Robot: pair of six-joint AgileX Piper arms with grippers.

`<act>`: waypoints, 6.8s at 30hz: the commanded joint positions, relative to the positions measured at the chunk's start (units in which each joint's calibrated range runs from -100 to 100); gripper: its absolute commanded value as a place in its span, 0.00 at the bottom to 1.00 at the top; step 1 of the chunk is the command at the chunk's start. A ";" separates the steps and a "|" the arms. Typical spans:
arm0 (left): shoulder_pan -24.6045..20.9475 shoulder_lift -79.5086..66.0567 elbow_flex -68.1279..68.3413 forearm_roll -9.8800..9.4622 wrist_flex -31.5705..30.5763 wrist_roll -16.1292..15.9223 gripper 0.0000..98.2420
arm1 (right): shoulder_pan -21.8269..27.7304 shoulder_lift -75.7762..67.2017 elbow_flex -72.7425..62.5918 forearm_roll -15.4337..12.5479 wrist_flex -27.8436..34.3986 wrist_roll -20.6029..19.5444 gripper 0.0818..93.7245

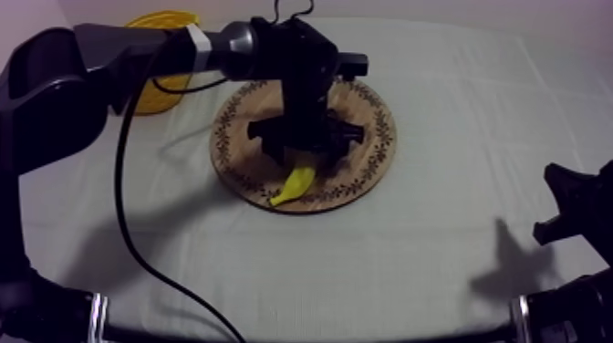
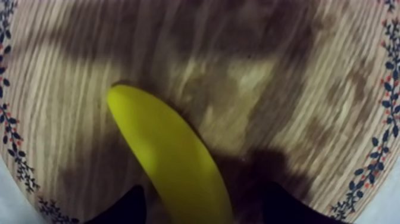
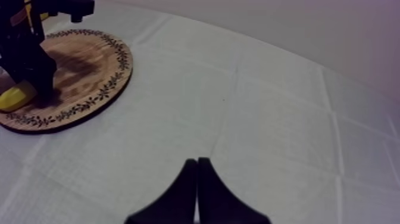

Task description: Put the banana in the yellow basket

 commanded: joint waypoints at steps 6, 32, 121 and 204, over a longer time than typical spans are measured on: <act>-0.30 0.41 -0.56 0.39 0.44 -0.70 0.51 | 0.00 0.00 -0.03 0.01 0.04 0.03 0.00; -1.90 -6.69 0.11 -0.40 -0.09 -2.40 0.27 | 0.00 0.00 -0.03 0.01 0.04 0.03 0.00; -30.30 -8.50 -11.92 -8.99 -3.27 -13.74 0.59 | 0.00 0.00 -0.03 0.01 0.04 -0.02 0.00; -34.02 -142.96 113.22 -3.65 -53.27 -23.82 0.00 | 0.00 0.00 -0.03 0.01 0.04 -0.02 0.00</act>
